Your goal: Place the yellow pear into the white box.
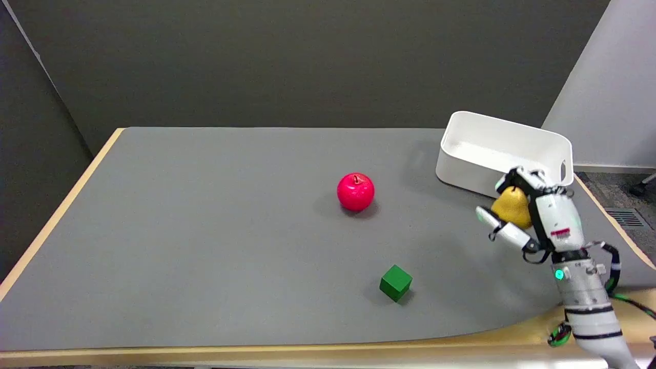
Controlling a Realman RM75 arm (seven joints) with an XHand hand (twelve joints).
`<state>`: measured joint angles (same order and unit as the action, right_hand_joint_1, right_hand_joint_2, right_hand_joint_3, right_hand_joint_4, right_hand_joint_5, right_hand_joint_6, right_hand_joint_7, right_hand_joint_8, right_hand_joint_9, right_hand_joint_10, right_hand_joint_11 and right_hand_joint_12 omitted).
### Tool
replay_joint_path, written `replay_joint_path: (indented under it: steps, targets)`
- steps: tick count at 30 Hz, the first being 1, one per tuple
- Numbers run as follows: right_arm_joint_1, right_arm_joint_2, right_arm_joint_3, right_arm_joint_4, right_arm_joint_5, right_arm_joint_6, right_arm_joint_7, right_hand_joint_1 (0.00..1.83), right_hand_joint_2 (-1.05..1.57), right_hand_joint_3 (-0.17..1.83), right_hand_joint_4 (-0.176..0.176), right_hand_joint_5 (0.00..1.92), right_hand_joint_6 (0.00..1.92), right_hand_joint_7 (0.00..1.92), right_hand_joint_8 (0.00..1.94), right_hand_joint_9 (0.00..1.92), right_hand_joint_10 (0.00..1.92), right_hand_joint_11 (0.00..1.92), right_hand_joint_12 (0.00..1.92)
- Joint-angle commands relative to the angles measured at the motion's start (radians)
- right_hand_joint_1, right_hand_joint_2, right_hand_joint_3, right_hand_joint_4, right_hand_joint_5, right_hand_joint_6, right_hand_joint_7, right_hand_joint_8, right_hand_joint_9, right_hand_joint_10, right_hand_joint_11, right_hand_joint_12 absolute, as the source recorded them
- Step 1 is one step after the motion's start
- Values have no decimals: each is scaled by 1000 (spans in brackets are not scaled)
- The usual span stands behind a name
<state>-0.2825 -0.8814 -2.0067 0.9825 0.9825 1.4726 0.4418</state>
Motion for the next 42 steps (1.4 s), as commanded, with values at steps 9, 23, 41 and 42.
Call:
replay_joint_path:
  steps: [9,23,41,42]
  targets:
    - [284,61,265,117,-247,-344,-14,1143,1137,432,-176,572,1642,628,1692,875,1921,317,1921]
    - [710,66,107,-332,-257,-643,128,1143,1138,428,-176,572,1642,628,1689,878,1921,338,1921]
    - [745,79,116,-428,-261,-803,138,1143,1140,423,-176,572,1640,628,1687,877,1921,324,1921]
    - [742,79,116,-428,-261,-802,138,1143,1140,423,-176,572,1640,628,1687,877,1921,324,1921]
